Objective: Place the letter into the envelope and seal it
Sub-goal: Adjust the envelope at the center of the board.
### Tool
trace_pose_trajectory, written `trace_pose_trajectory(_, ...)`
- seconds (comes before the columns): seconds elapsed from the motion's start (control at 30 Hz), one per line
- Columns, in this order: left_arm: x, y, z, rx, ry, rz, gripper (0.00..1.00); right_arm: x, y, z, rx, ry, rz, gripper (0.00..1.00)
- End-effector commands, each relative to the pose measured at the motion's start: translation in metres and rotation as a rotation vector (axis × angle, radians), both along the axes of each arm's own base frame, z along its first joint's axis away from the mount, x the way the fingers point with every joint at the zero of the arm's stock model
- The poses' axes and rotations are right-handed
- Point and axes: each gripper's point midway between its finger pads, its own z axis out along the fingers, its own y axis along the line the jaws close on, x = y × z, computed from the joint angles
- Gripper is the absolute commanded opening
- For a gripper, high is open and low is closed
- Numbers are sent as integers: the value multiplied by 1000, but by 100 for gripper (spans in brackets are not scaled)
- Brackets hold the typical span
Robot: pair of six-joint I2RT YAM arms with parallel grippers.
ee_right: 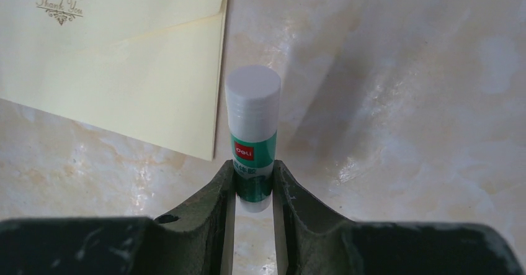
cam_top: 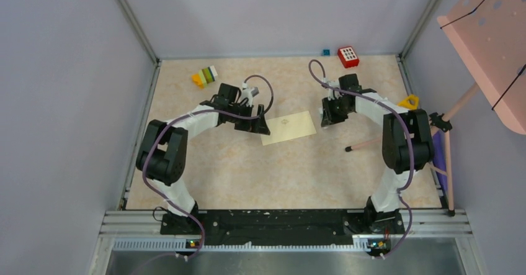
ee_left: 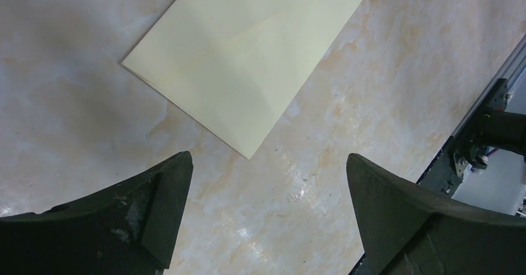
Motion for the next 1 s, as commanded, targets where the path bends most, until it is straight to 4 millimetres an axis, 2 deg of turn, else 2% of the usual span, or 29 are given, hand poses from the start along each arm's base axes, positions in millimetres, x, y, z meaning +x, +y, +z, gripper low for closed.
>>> trace_pose_trajectory(0.0,3,0,-23,43,26,4,98,9,-5,2,-68,-11,24,0)
trace_pose_trajectory(0.2,15,1,-42,104,86,10,98,9,1,-15,-89,29,46,0)
trace_pose_trajectory(0.5,31,-9,-43,65,67,15,98,14,2,-21,-84,45,34,0)
trace_pose_trajectory(0.97,60,-21,-43,33,31,39,98,12,3,-17,-83,56,31,0)
